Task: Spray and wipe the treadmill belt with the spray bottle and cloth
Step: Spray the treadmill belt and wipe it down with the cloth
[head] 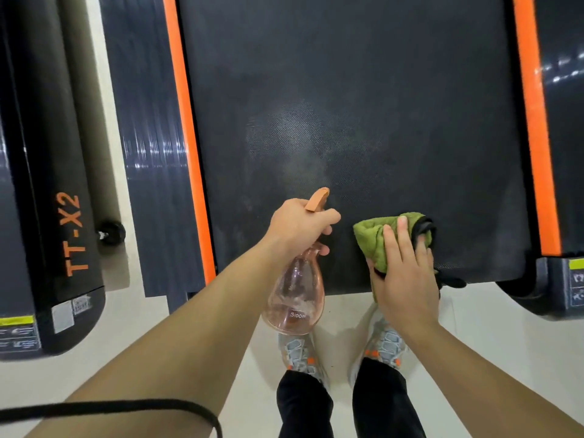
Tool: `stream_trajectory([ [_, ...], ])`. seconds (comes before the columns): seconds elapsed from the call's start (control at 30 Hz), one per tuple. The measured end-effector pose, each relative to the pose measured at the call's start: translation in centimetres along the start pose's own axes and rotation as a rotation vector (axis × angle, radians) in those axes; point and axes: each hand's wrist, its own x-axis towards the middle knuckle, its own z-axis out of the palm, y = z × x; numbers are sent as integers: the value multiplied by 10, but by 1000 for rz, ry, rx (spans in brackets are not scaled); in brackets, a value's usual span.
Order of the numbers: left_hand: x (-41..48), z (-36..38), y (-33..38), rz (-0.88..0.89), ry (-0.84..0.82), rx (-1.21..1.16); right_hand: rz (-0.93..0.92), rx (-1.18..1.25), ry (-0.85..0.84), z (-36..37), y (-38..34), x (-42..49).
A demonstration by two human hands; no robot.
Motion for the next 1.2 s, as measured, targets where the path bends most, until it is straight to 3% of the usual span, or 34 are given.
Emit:
stream_trajectory([
  [0.13, -6, -29, -13, -10, 122, 20, -23, 16, 25, -7, -33, 21],
  [0.23, -12, -50, -22, -46, 81, -76, -88, 25, 37, -15, -58, 56],
  [0.43, -4, -89, -36, 13, 119, -233, -213, 18, 122, -47, -138, 210],
  [0.53, 5, -105, -34, 38, 179, -346, -407, -48, 110, -36, -181, 224],
  [0.6, 8, -113, -33, 34, 219, -401, -573, -90, 88, -10, -172, 165],
  [0.7, 6, -119, -31, 18, 218, -409, -850, -172, -83, 15, -119, 65],
  [0.8, 3, -121, -35, 10, 168, -371, -1047, -257, -133, 8, -103, 111],
  [0.9, 5, -123, -45, 15, 146, -335, -768, -152, 99, -15, -135, 200],
  [1.0, 5, -121, -56, 2, 150, -326, -419, -43, 164, -28, -163, 231],
  [1.07, 5, -118, -62, -9, 151, -301, -423, -81, 191, -15, -167, 197],
  [1.2, -5, -107, -70, -55, 163, -274, -696, -137, 84, 21, -128, 78],
])
